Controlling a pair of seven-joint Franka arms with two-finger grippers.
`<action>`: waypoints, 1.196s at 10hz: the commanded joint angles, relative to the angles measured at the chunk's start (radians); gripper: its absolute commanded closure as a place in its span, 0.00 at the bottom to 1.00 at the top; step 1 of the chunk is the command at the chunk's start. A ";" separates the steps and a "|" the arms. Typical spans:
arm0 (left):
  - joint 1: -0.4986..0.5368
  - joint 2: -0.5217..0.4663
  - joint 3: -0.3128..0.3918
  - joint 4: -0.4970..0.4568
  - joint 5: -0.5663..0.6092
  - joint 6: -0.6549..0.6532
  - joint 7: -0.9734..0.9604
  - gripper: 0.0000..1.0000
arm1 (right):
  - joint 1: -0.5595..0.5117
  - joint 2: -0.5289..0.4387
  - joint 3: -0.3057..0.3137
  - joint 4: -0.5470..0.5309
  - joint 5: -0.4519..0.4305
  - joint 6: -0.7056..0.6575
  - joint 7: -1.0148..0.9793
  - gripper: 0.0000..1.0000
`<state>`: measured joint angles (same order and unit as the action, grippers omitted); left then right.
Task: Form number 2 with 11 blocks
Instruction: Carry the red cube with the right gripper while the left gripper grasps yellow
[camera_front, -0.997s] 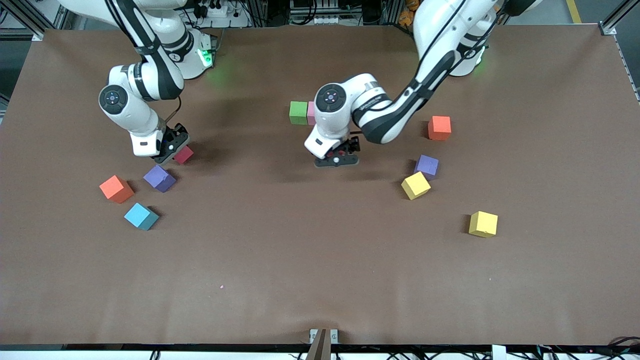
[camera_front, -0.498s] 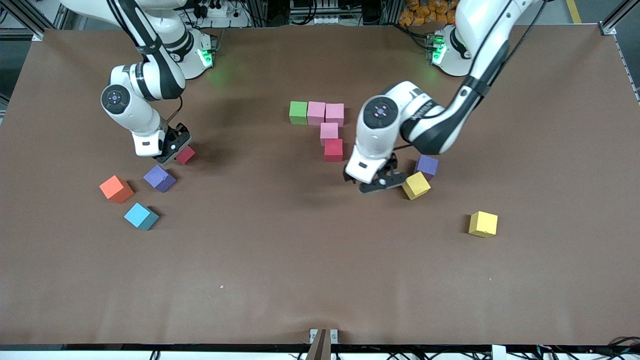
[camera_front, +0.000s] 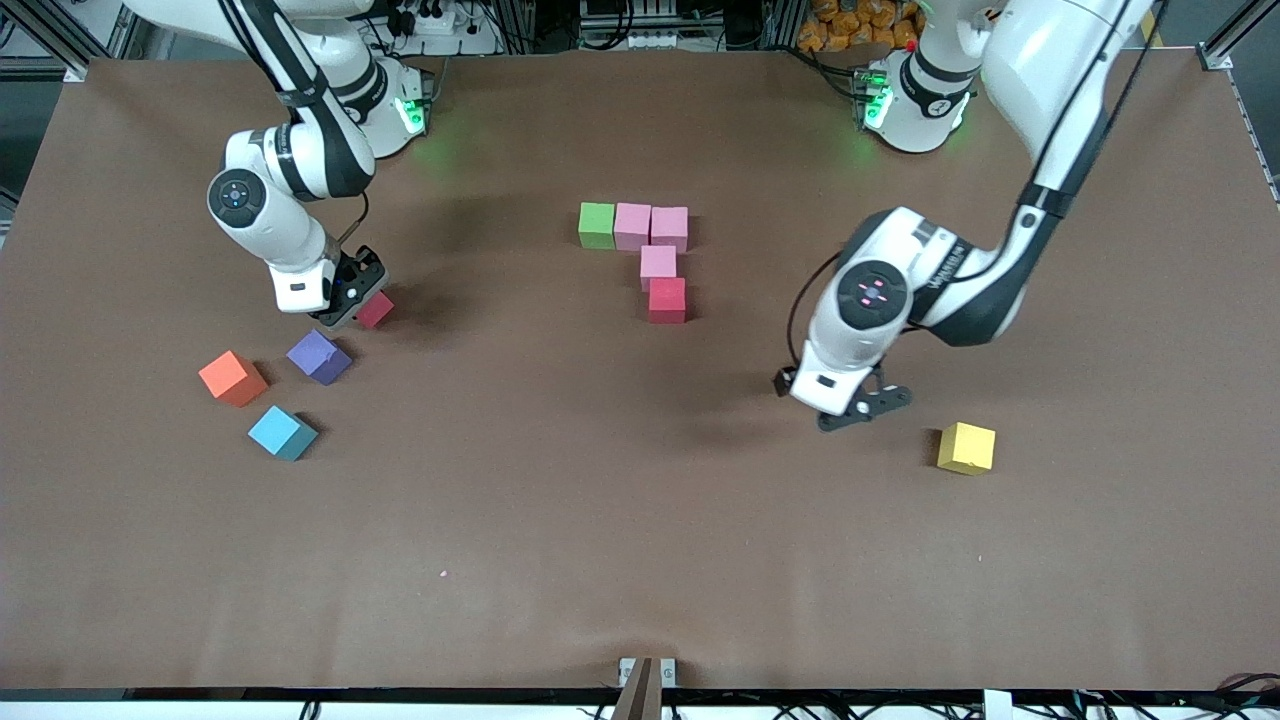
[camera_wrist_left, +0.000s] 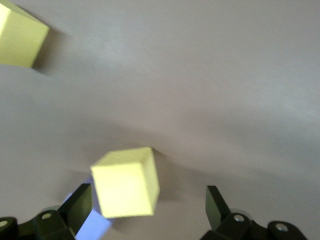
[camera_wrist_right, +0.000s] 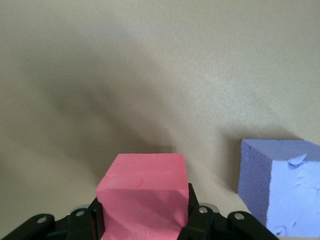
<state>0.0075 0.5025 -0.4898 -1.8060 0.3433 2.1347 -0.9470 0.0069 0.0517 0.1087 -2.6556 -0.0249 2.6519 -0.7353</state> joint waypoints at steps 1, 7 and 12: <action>0.042 -0.042 -0.007 -0.082 -0.015 0.083 0.042 0.00 | 0.063 -0.015 0.000 0.048 -0.015 -0.020 -0.004 0.86; 0.069 -0.030 -0.007 -0.174 -0.010 0.179 0.051 0.00 | 0.253 0.154 -0.003 0.319 -0.013 -0.058 0.001 0.87; 0.075 -0.006 -0.006 -0.187 -0.003 0.180 0.051 0.00 | 0.434 0.267 -0.009 0.463 -0.050 -0.067 -0.045 0.88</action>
<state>0.0711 0.4999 -0.4902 -1.9739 0.3433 2.2952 -0.9190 0.4010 0.2684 0.1108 -2.2700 -0.0397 2.5988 -0.7478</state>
